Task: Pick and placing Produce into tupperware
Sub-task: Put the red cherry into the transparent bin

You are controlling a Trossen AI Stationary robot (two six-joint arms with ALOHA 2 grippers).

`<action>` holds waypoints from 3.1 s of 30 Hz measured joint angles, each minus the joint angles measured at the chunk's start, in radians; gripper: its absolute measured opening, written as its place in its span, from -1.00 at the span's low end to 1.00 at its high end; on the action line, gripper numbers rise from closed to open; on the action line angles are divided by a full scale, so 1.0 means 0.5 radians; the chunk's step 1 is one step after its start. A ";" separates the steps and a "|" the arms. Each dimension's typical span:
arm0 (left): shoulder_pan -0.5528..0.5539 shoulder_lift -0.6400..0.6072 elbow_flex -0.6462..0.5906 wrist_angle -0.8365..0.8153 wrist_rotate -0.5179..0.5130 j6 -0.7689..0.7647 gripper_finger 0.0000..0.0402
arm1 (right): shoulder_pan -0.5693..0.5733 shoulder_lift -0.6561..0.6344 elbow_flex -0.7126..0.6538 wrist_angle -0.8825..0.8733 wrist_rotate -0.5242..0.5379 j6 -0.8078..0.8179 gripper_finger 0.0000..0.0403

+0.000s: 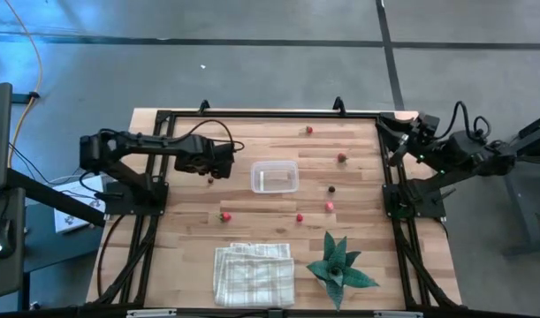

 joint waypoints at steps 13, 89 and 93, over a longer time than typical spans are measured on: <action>0.052 0.246 -0.001 0.131 0.152 0.138 0.12 | 0.001 0.126 0.130 -0.010 0.000 -0.120 -0.27; 0.099 0.178 -0.285 0.670 0.155 0.293 -0.95 | 0.000 0.125 0.122 -0.050 0.161 -0.175 -0.27; 0.100 0.184 -0.240 0.644 0.154 0.400 -0.98 | 0.001 0.125 0.122 -0.050 0.162 -0.175 -0.27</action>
